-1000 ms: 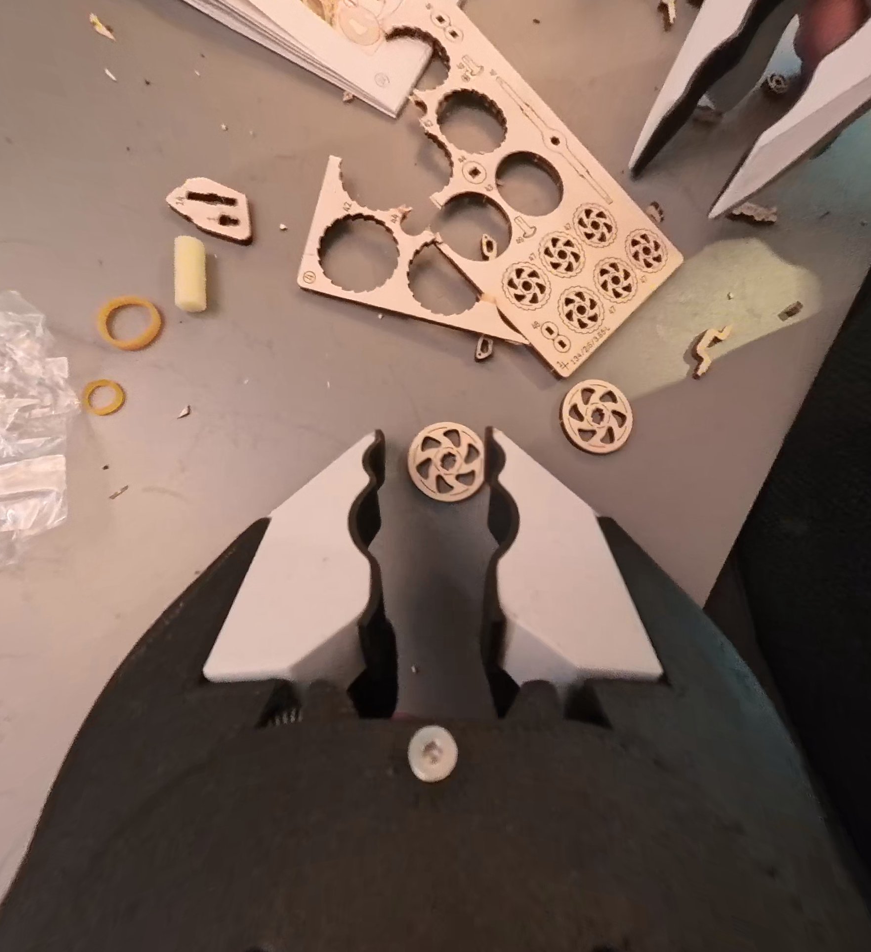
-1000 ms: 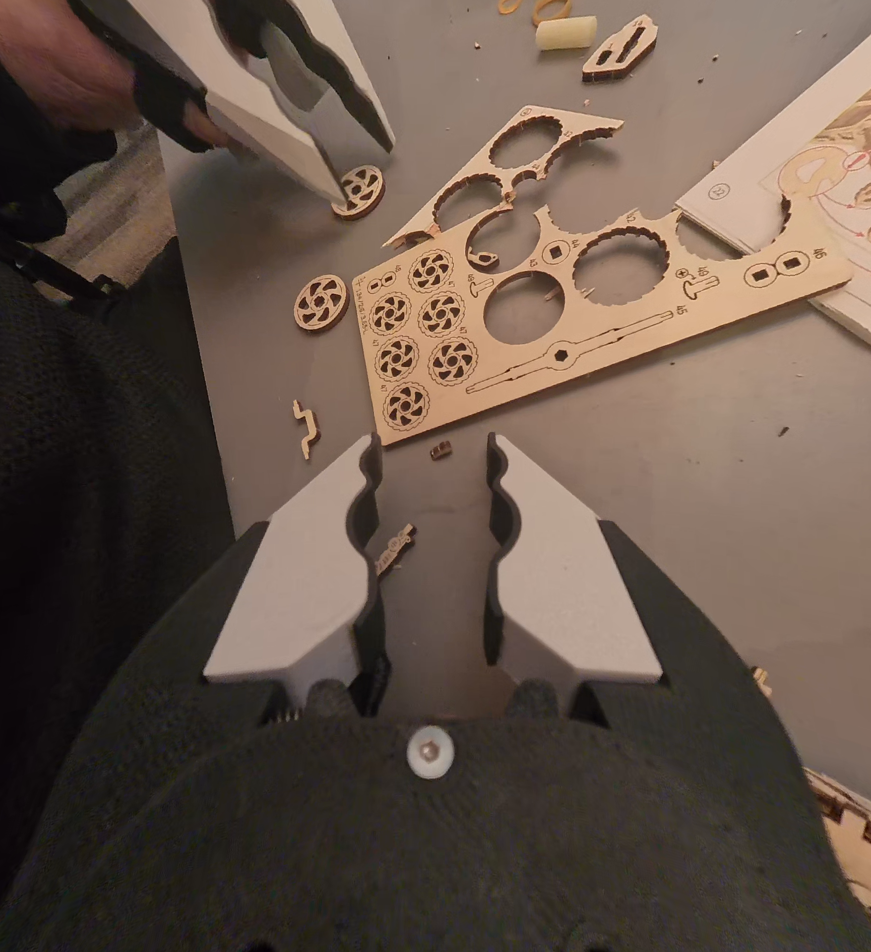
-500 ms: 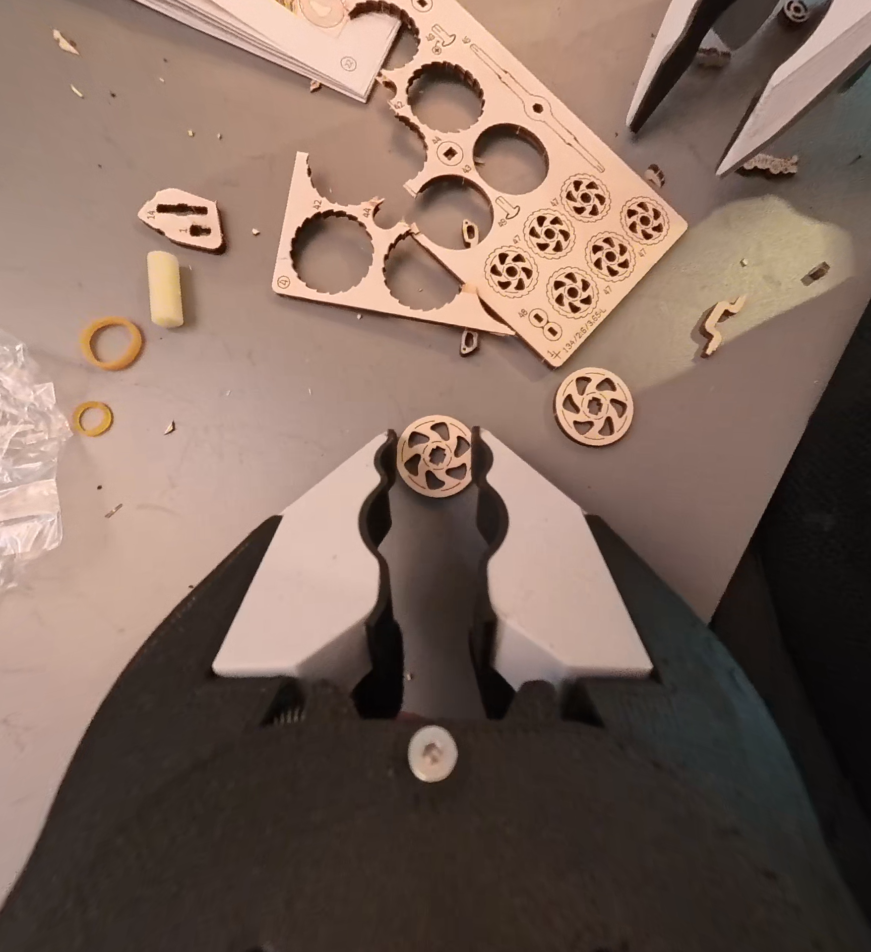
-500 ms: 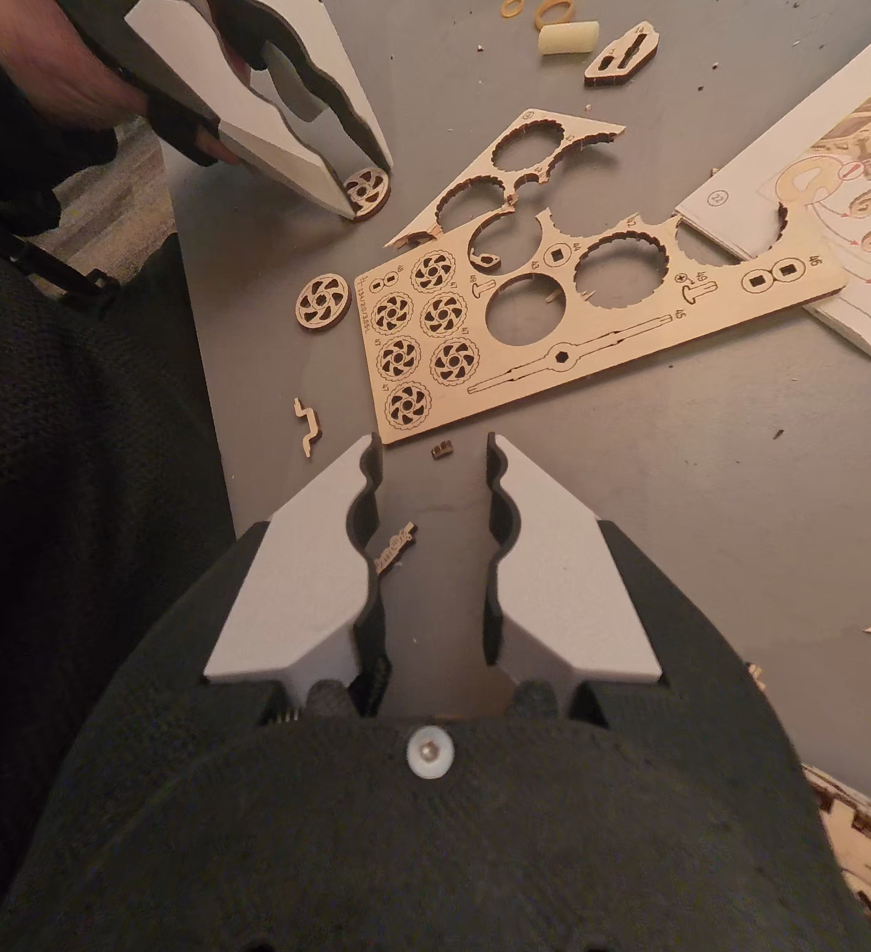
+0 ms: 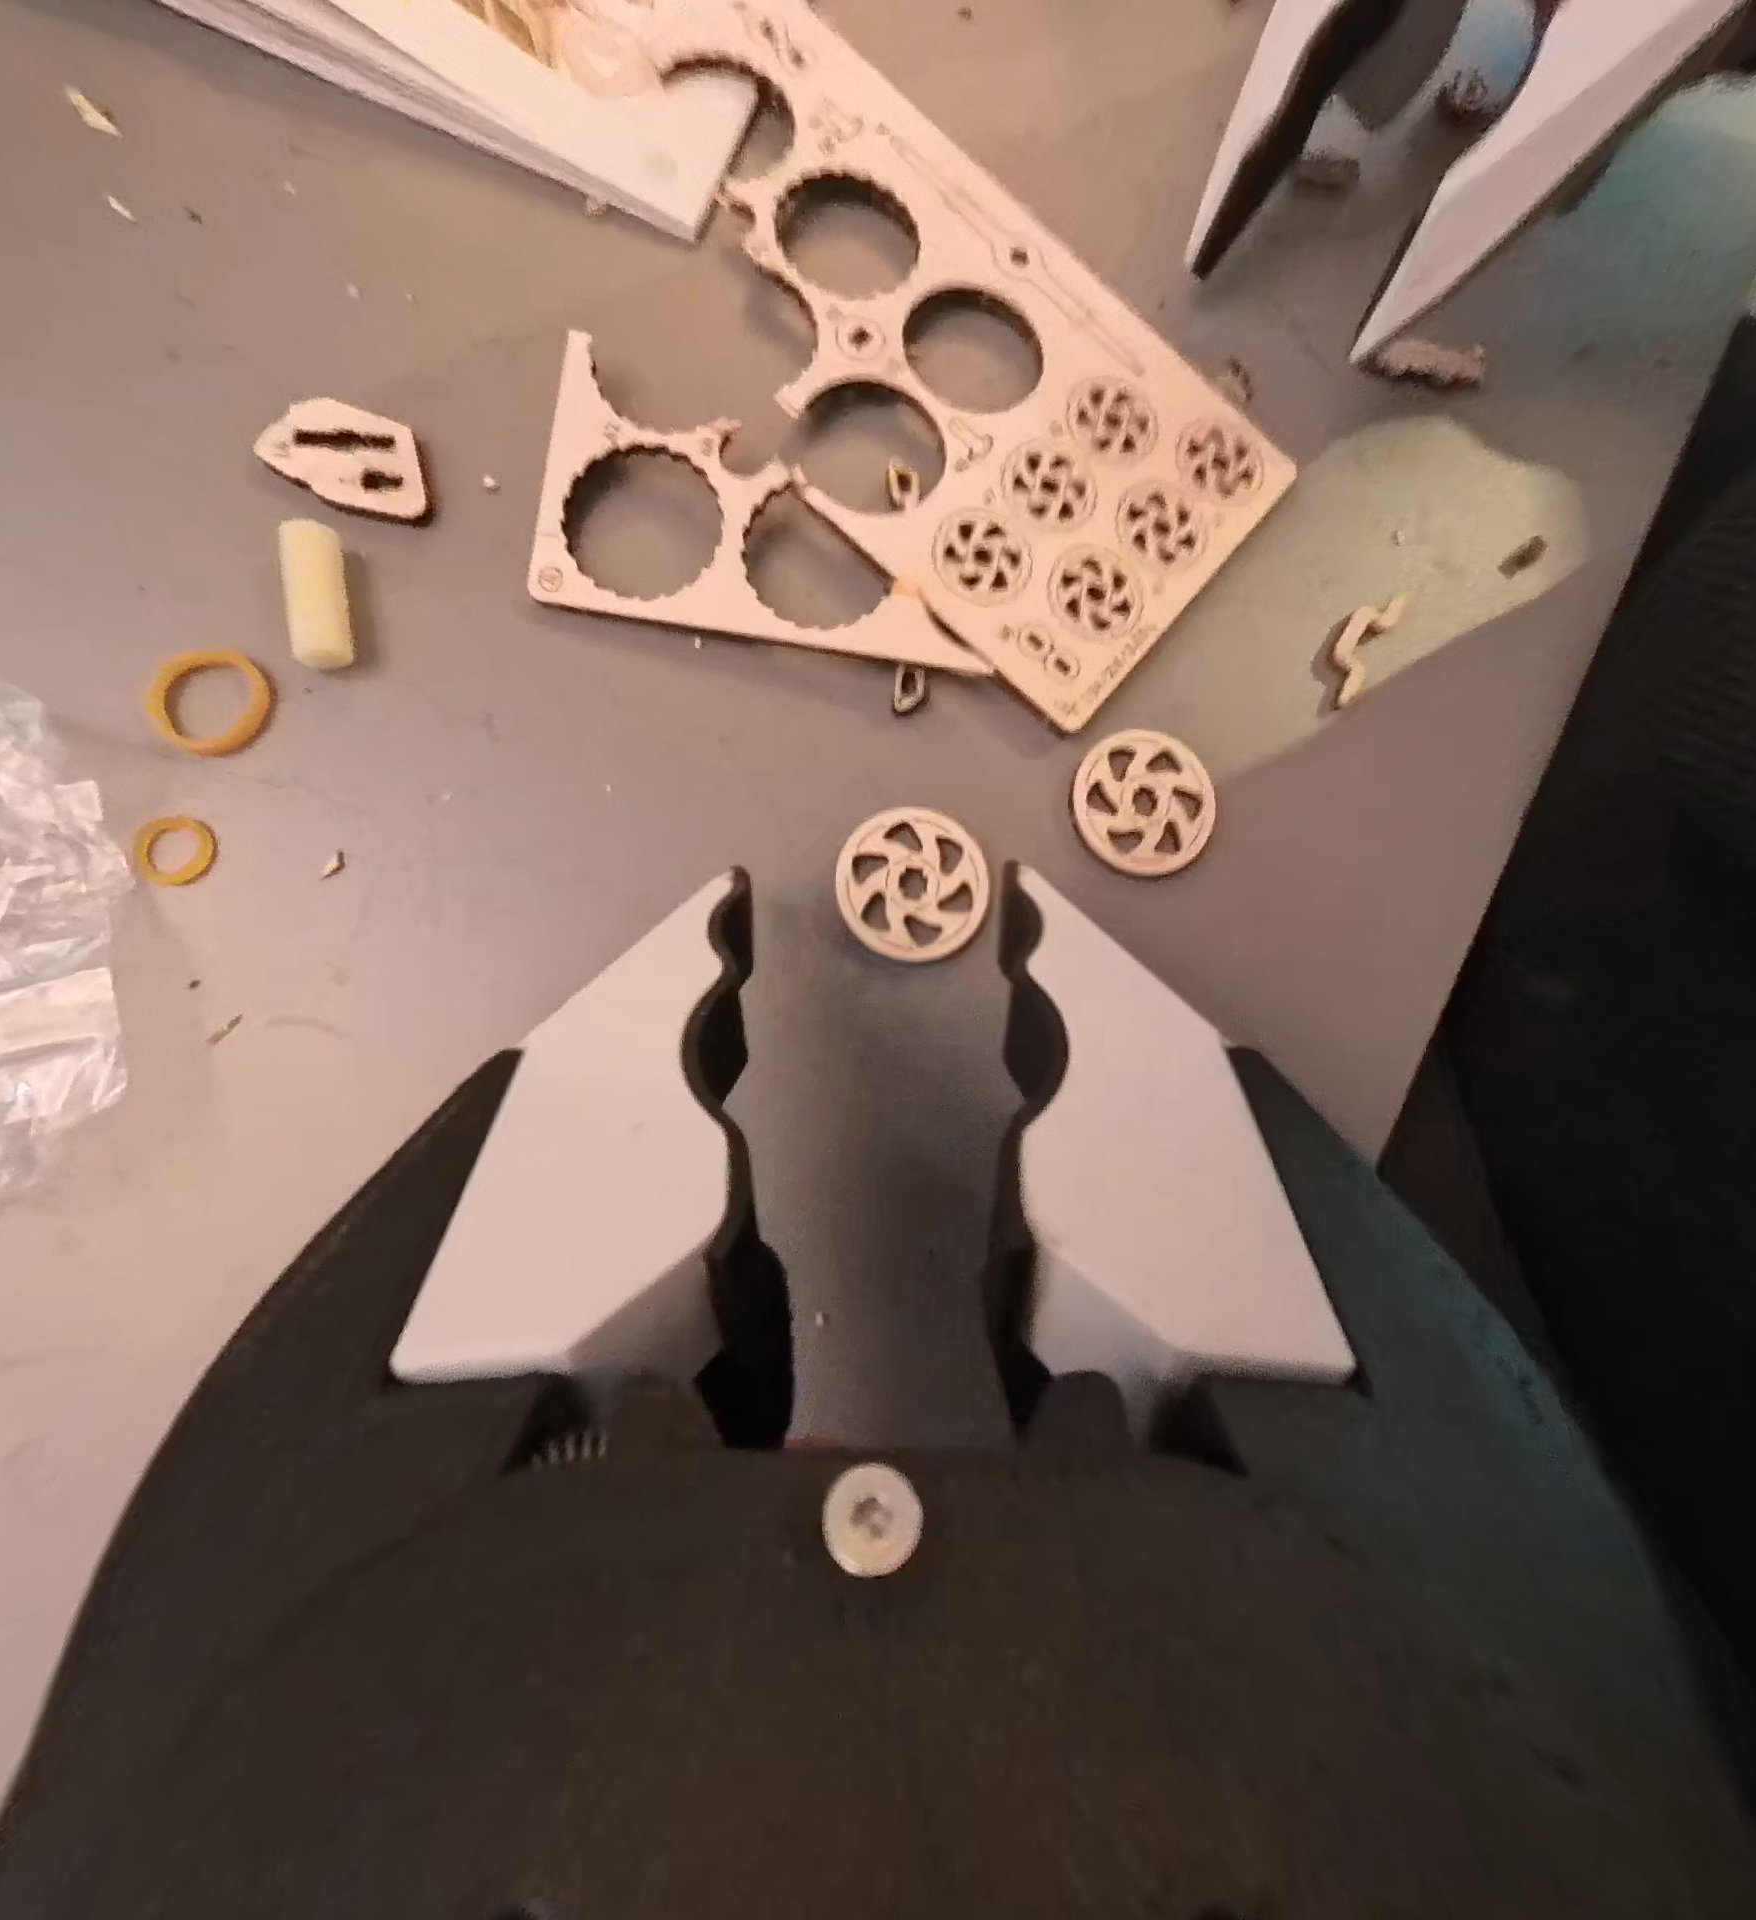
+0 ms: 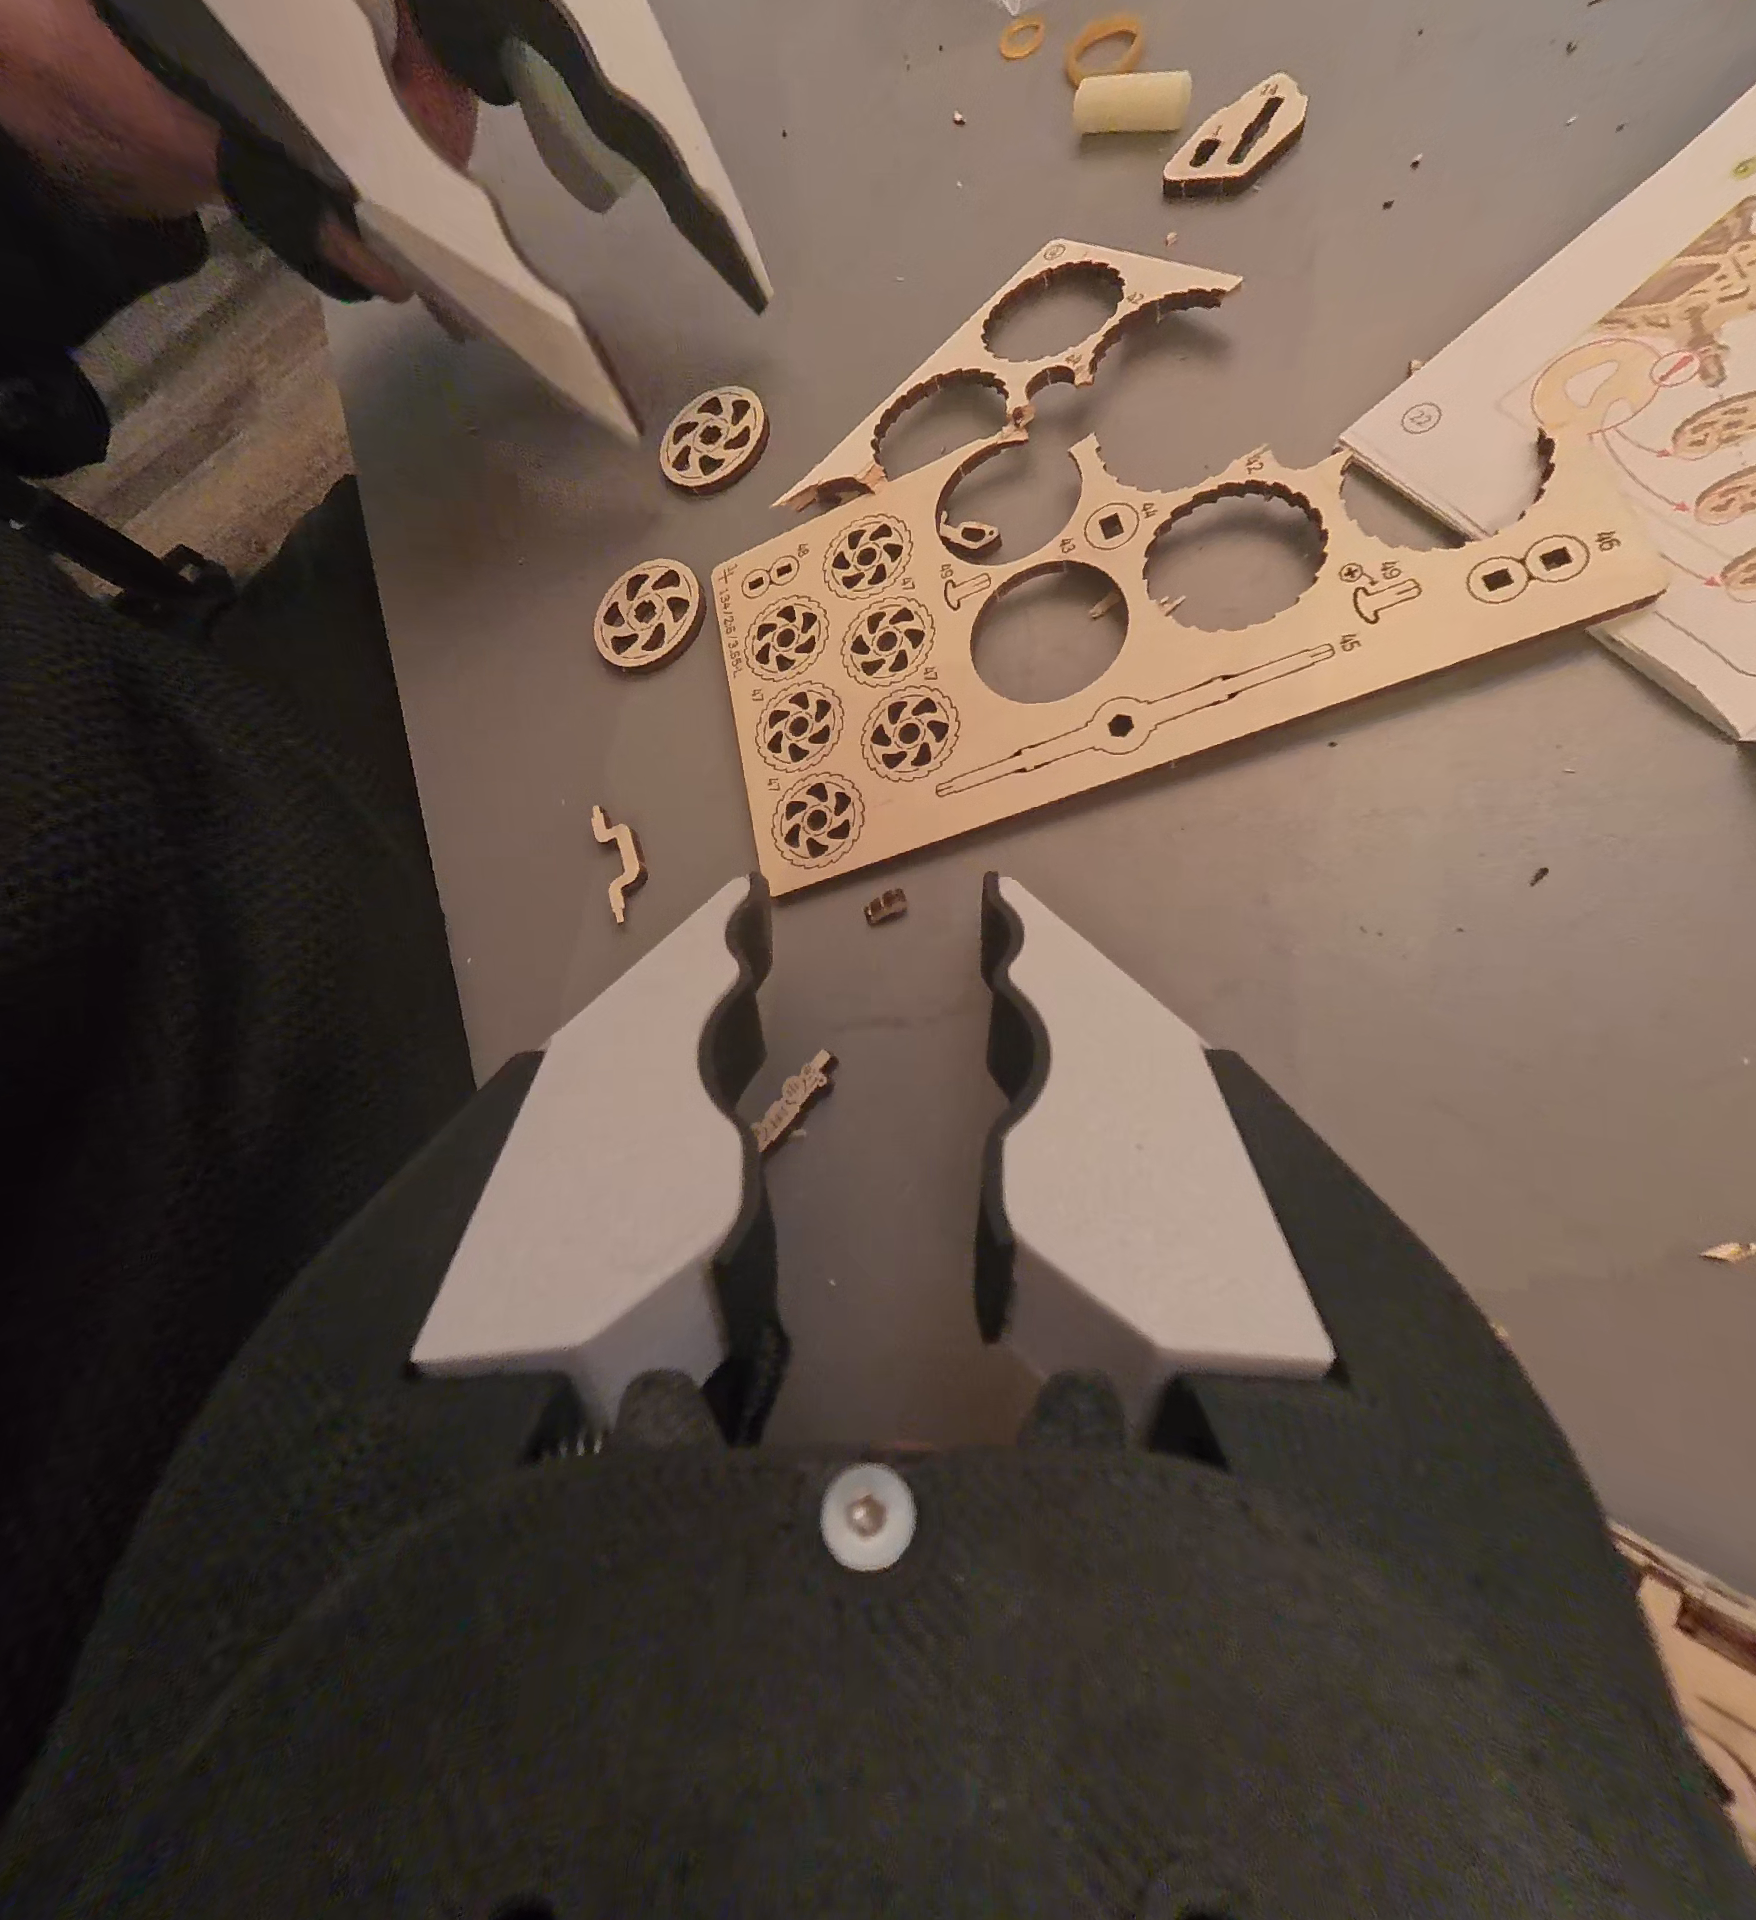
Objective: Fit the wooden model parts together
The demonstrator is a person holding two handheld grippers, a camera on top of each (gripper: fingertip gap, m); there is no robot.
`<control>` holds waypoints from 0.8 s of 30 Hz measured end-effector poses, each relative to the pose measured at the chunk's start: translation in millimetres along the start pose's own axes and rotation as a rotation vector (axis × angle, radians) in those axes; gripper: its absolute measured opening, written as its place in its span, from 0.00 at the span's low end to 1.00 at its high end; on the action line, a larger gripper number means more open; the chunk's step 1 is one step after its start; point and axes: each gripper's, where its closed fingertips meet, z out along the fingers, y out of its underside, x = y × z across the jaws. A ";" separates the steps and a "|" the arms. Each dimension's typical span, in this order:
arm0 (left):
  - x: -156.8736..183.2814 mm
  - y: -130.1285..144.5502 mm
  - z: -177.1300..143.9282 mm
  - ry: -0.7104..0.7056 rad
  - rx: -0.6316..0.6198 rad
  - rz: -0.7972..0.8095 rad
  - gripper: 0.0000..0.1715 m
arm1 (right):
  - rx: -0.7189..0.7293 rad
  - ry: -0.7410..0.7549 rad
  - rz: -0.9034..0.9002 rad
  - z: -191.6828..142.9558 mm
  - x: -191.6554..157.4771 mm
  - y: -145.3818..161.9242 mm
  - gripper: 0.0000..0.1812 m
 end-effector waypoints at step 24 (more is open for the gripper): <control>-4.5 -15.6 10.1 -0.039 0.097 -0.089 0.17 | 0.026 0.013 0.003 -0.5 4.2 -4.5 0.22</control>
